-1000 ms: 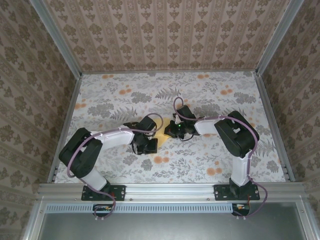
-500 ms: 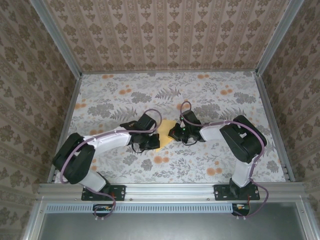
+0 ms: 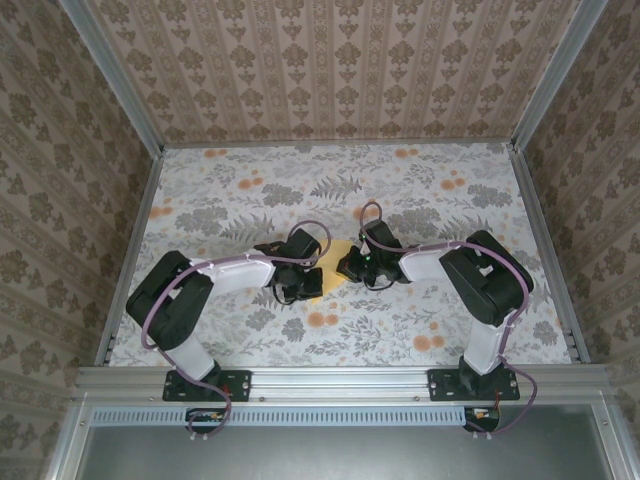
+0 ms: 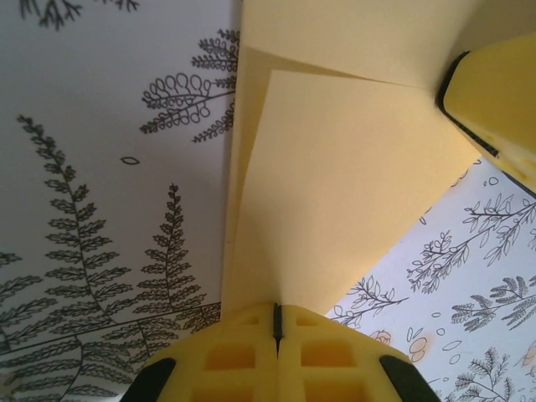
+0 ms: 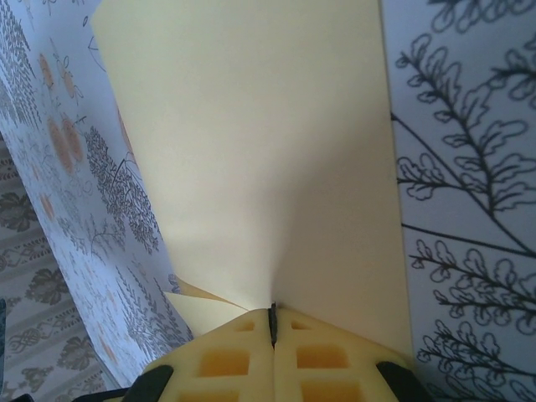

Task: Fold a paper plane with a square sheet of paper (pick it up from the middle)
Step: Third fold the triangle at the center of the table.

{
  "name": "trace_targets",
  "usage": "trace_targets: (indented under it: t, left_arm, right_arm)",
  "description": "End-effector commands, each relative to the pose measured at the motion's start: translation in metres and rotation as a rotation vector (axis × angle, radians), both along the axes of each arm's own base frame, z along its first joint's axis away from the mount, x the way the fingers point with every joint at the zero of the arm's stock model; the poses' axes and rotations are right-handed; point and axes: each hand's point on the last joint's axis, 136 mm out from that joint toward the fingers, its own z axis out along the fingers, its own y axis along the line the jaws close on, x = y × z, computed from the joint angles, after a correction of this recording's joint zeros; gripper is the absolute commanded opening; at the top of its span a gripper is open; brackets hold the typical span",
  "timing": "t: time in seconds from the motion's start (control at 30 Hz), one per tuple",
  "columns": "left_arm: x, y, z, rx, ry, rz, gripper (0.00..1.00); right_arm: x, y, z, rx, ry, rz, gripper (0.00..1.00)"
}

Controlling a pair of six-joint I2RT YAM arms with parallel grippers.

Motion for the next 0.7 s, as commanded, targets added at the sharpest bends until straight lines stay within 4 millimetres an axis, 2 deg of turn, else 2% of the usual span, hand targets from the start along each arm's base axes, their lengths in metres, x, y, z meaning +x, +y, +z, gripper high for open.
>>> trace_targets:
  t: [0.0, 0.1, 0.17, 0.43, 0.67]
  left_arm:
    - [-0.014, 0.015, -0.022, 0.067, 0.069, 0.035, 0.0]
    - [-0.019, 0.018, -0.026, 0.068, 0.083, 0.033, 0.0]
    - [-0.02, 0.018, -0.026, 0.071, 0.085, 0.024, 0.0]
    - [-0.021, 0.018, -0.027, 0.071, 0.083, 0.013, 0.0]
    - [-0.02, 0.016, -0.026, 0.061, 0.084, 0.009, 0.0]
  right_arm:
    - [-0.015, -0.017, -0.018, -0.093, 0.04, 0.036, 0.02]
    - [-0.006, 0.002, 0.02, -0.01, -0.09, 0.147, 0.06]
    - [-0.009, 0.011, 0.033, 0.009, -0.14, 0.214, 0.07]
    - [-0.034, 0.021, 0.022, -0.019, -0.119, 0.267, 0.07]
    - [-0.042, 0.034, 0.014, -0.036, -0.09, 0.294, 0.05]
